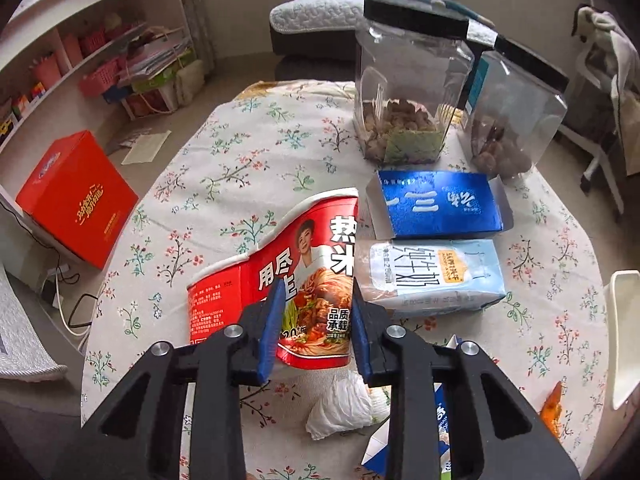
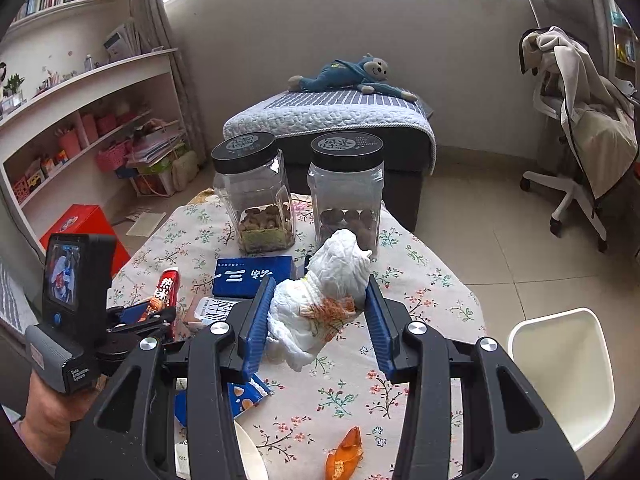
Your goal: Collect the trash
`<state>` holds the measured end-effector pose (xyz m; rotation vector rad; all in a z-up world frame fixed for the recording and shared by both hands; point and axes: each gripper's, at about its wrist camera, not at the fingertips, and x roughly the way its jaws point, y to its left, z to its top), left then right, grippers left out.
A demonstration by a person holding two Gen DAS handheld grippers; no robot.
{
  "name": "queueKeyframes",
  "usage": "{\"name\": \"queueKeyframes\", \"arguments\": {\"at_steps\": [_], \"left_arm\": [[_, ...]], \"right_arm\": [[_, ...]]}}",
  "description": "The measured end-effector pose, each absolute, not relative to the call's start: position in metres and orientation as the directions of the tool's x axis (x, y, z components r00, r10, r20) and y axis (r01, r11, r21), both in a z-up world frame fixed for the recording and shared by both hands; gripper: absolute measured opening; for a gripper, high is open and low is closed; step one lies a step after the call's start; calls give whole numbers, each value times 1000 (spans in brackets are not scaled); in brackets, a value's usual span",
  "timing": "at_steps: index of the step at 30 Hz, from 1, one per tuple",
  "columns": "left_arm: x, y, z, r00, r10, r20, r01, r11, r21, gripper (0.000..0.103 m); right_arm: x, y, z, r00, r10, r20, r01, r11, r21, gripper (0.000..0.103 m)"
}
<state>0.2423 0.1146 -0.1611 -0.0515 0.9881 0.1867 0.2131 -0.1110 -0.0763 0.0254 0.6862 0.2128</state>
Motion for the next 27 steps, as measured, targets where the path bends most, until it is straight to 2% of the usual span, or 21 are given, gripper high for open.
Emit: {"name": "queueKeyframes", "arguments": {"at_steps": [2,10,15,27], "left_arm": [[237,120,-145,574,92,-813,-183,983,-17,24],[217,147,-102,677,-57,-734,-178,955,-238,24],[205,143,-87,710,-51,-702,-173,954,-244,24],[183,106,-57,780,-1,-626,-122,980,-155,24]], "right_arm": [[214,-111,-75,752,214,-624,-188,976,108,42],[208,-107,-69,763,238,-601,-209,971,118,42],[205,-111,-64,774,242,-585,-208,970,126,42],[195,-135,-52,802,225,-554,-178,974,138,42]]}}
